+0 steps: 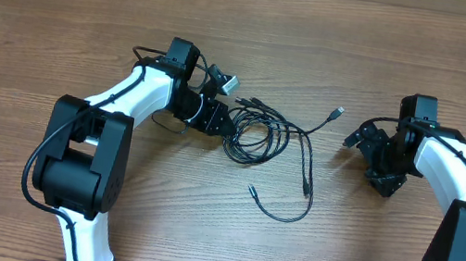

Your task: Untangle cables

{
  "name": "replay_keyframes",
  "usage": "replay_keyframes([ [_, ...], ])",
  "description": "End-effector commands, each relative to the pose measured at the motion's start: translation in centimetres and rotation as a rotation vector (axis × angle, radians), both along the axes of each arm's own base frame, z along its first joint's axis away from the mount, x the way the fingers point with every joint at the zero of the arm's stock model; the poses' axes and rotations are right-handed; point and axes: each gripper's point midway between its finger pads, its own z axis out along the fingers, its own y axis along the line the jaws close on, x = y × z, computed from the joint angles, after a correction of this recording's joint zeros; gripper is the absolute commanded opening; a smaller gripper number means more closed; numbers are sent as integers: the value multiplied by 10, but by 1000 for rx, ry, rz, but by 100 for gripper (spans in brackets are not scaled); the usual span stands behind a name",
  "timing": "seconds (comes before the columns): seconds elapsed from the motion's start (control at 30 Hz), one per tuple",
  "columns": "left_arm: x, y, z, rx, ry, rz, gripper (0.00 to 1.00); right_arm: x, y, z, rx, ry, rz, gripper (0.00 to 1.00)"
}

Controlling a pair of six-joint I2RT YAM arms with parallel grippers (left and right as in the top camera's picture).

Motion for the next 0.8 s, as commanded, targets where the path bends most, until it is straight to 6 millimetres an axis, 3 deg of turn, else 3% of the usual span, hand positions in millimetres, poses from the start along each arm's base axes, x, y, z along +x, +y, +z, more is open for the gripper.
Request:
replay_keyframes([
  [0.0,6,-1,5,8,51,75,4,6,-1,10,-11,-38,6,100],
  [0.37,5,0,4,20,134,151,4,6,-1,10,-11,-38,6,100],
  [0.77,15,24,-18,208,231,376,4,6,-1,10,-11,-38,6,100],
])
